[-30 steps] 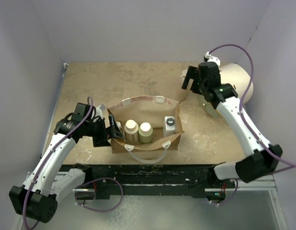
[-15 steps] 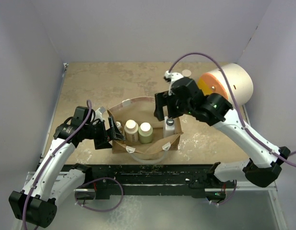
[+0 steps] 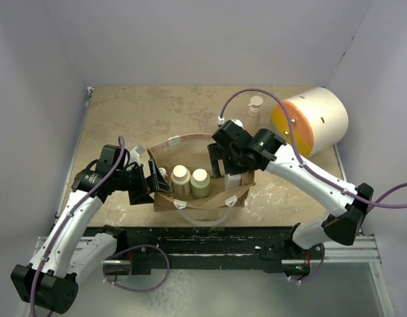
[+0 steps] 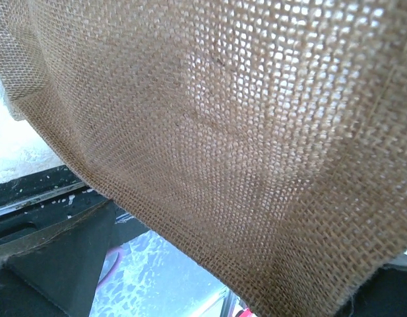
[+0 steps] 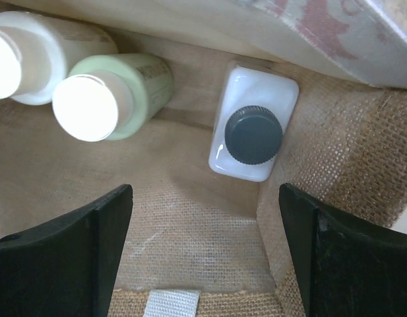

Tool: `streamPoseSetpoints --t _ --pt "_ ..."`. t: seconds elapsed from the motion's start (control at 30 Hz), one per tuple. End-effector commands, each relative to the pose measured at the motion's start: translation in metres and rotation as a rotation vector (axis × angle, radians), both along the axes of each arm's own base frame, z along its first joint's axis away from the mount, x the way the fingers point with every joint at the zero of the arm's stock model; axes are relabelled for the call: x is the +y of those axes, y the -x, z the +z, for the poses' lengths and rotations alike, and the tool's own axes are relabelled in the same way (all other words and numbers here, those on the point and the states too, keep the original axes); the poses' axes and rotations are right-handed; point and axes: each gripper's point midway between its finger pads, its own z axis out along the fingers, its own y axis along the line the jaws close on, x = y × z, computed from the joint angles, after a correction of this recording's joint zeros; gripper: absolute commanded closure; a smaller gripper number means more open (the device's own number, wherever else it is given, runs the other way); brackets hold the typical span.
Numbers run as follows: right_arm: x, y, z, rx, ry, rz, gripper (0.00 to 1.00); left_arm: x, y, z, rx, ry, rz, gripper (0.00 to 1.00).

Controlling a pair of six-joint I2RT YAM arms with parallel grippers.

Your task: Take the personal care products out of the canvas bag

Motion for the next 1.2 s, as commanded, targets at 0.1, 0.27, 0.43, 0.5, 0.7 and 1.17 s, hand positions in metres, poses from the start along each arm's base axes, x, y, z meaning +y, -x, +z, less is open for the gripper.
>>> streamPoseSetpoints --t 0.1,0.27,0.43,0.5,0.7,1.17 --pt "-0.028 -0.007 -0.018 -0.010 0.115 -0.203 0.09 -0.007 0.000 0.026 -0.029 0.056 -0.019 0.00" --pt "-0.029 -0.016 -0.034 -0.015 0.118 -0.231 0.10 -0.008 0.000 0.033 -0.031 0.072 -0.010 0.01" --pt "-0.028 -0.030 -0.048 -0.021 0.096 -0.285 0.11 -0.005 0.000 0.035 -0.025 0.050 0.006 0.01" --pt "-0.028 -0.036 -0.053 -0.018 0.102 -0.311 0.12 -0.005 0.001 0.035 -0.024 0.051 0.006 0.01" --pt "-0.022 -0.044 -0.073 -0.007 0.111 -0.306 0.17 -0.005 -0.003 0.041 -0.043 0.053 0.015 0.01" --pt "-0.018 -0.045 -0.079 0.026 0.136 -0.265 0.73 -0.002 -0.025 0.065 -0.154 0.032 0.061 0.01"
